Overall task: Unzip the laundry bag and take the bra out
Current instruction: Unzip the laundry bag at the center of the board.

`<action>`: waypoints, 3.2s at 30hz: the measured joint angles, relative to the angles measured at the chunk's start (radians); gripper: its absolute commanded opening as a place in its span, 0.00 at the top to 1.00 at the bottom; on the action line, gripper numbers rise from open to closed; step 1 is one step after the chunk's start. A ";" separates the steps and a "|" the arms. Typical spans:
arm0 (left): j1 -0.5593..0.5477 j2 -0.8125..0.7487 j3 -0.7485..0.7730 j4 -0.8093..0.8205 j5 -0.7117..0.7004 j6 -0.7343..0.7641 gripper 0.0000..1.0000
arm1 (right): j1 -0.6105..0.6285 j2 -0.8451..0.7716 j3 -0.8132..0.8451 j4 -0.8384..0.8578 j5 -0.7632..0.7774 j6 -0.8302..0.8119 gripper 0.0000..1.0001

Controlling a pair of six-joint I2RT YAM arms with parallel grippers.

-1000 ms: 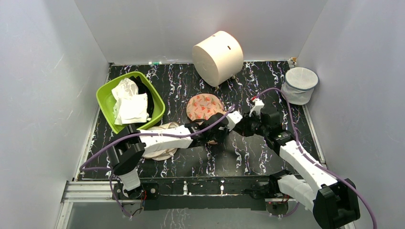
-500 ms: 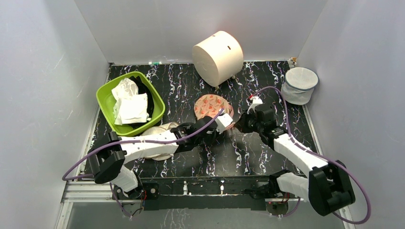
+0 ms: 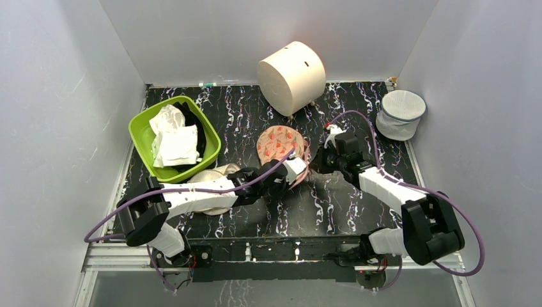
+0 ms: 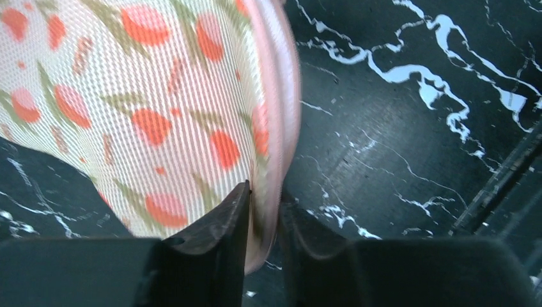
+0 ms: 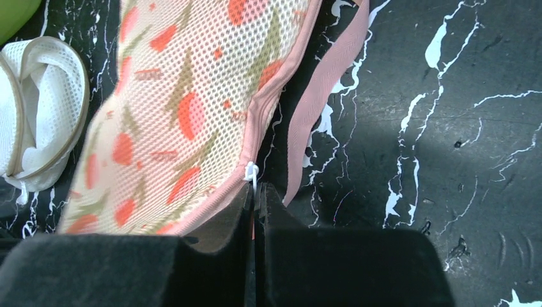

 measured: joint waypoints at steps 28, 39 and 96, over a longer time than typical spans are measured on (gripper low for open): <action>-0.002 0.231 0.293 -0.134 0.089 -0.036 0.62 | 0.117 -0.358 -0.194 -0.058 0.019 0.158 1.00; -0.004 0.197 0.251 -0.133 -0.012 -0.011 1.00 | 0.130 -0.376 -0.194 -0.082 0.039 0.143 1.00; -0.003 0.180 0.304 -0.129 0.014 -0.157 0.52 | -0.014 -0.285 -0.094 -0.015 -0.184 0.066 1.00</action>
